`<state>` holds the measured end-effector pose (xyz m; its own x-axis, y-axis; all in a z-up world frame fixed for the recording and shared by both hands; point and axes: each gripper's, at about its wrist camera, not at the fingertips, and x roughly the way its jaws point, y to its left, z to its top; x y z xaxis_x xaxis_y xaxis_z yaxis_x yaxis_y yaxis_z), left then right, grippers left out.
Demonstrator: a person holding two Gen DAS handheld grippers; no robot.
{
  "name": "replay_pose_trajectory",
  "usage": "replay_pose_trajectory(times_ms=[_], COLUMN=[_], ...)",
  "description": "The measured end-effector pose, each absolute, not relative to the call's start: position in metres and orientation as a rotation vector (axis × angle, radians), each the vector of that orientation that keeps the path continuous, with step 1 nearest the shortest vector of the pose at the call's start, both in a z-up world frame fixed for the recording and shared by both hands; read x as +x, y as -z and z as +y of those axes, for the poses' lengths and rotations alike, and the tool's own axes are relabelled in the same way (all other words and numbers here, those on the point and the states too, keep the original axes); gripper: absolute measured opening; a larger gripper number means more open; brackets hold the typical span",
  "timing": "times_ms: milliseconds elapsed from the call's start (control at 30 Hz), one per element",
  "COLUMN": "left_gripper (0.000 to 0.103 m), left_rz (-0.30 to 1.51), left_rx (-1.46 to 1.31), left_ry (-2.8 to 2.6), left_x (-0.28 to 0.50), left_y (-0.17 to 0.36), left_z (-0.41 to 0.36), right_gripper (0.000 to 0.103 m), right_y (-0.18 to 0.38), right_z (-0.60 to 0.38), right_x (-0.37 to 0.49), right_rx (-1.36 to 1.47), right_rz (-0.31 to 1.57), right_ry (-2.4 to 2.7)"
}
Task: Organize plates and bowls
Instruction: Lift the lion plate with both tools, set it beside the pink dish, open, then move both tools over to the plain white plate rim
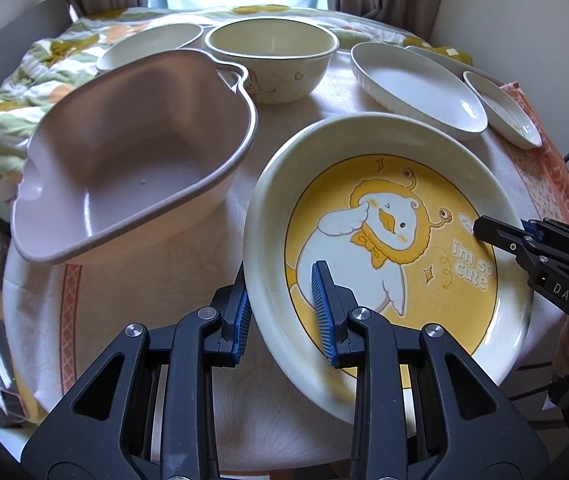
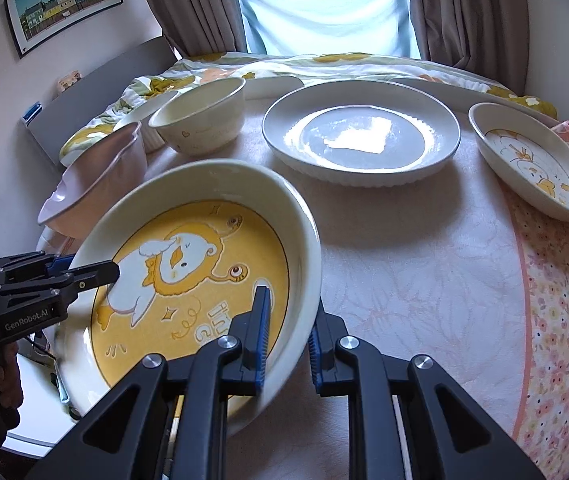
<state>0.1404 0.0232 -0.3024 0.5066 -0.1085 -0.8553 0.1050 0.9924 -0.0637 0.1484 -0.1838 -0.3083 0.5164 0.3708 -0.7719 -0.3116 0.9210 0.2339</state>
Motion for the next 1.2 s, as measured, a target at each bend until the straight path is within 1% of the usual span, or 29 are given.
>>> replay_pose_trajectory(times_ms=[467, 500, 533, 567, 600, 633, 667, 700, 833, 933, 1000, 1200], left_gripper=[0.026, 0.028, 0.037, 0.049, 0.086, 0.100, 0.103, 0.103, 0.103, 0.103, 0.103, 0.103], left_rz=[1.034, 1.036, 1.040, 1.041, 1.036, 1.010, 0.979, 0.964, 0.991, 0.985, 0.972, 0.890], left_rx=[0.052, 0.057, 0.060, 0.059, 0.056, 0.052, 0.049, 0.050, 0.080, 0.066, 0.052, -0.071], left_ry=[0.066, 0.065, 0.067, 0.072, 0.070, 0.061, 0.057, 0.060, 0.050, 0.062, 0.060, 0.125], left_x=[0.138, 0.137, 0.137, 0.137, 0.136, 0.132, 0.128, 0.126, 0.123, 0.116, 0.110, 0.097], left_y=[0.301, 0.301, 0.301, 0.301, 0.301, 0.298, 0.294, 0.292, 0.290, 0.269, 0.245, 0.166], left_z=[0.015, 0.015, 0.015, 0.015, 0.015, 0.016, 0.016, 0.016, 0.013, 0.010, 0.009, 0.011], right_gripper=[0.016, 0.022, 0.028, 0.051, 0.087, 0.102, 0.103, 0.103, 0.103, 0.103, 0.103, 0.103], right_y=[0.305, 0.305, 0.304, 0.305, 0.305, 0.306, 0.305, 0.305, 0.301, 0.286, 0.265, 0.168], right_z=[-0.185, -0.187, -0.189, -0.191, -0.192, -0.195, -0.196, -0.197, -0.199, -0.200, -0.203, -0.225], right_x=[0.150, 0.149, 0.148, 0.147, 0.146, 0.145, 0.143, 0.140, 0.132, 0.125, 0.121, 0.116], right_rx=[0.086, 0.093, 0.103, 0.110, 0.115, 0.119, 0.121, 0.114, 0.078, 0.056, 0.043, 0.015], right_rz=[0.979, 0.971, 0.959, 0.952, 0.950, 0.943, 0.928, 0.912, 0.884, 0.881, 0.868, 0.791], right_ry=[-0.366, -0.354, -0.341, -0.334, -0.328, -0.319, -0.317, -0.310, -0.302, -0.289, -0.272, -0.232])
